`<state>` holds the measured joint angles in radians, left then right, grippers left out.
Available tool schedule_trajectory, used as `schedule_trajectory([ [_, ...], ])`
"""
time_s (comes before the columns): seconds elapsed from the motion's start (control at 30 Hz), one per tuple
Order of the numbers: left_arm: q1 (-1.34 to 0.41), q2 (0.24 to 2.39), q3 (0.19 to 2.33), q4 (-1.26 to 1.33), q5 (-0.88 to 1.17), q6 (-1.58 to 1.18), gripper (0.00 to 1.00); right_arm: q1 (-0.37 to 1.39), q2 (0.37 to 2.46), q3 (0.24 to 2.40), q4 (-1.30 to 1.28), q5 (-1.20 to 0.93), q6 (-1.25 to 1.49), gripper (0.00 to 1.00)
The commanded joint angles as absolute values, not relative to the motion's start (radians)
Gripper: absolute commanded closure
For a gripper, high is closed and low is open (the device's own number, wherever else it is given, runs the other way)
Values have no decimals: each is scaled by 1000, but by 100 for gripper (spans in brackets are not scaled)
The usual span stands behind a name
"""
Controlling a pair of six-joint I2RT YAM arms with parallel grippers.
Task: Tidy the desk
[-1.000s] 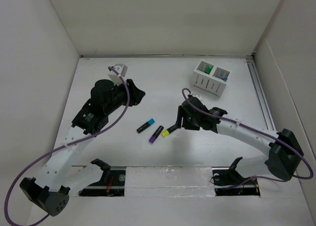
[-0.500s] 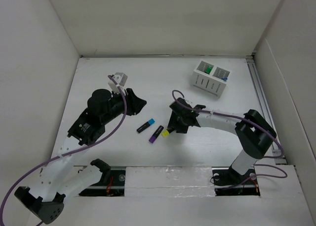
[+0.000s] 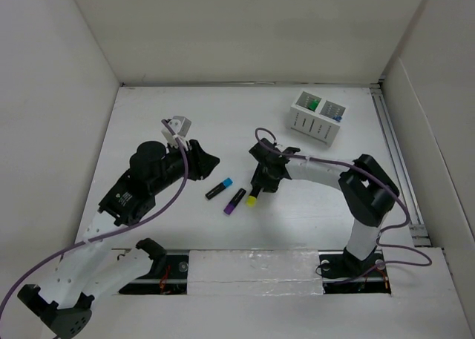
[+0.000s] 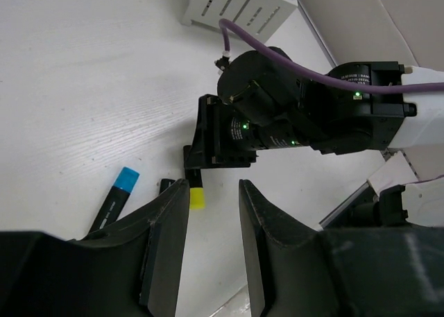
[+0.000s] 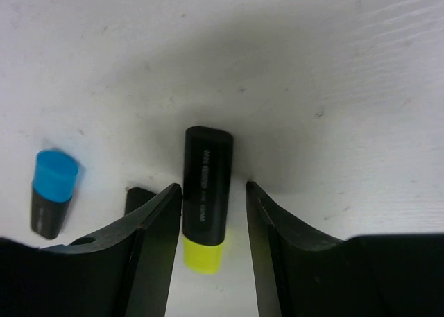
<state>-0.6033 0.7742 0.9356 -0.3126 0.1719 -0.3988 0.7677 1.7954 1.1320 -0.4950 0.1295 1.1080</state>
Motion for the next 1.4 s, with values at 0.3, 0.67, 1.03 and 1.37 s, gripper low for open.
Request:
schedule_trajectory([
  [0.3,-607,680,923,-302,92,-376,69,767,1950,1374,-856,310,873,50],
  [0.67,-607,649,923,-314,69,-371,69,822,1882,1252,-808,143,1051,40],
  [1.03,-617,640,917,-318,80,-382,69,831,1704,1235,-881,224,1080,40],
  [1.37,-617,650,913,-311,92,-385,69,965,1569,1083,-736,83,1183,63],
])
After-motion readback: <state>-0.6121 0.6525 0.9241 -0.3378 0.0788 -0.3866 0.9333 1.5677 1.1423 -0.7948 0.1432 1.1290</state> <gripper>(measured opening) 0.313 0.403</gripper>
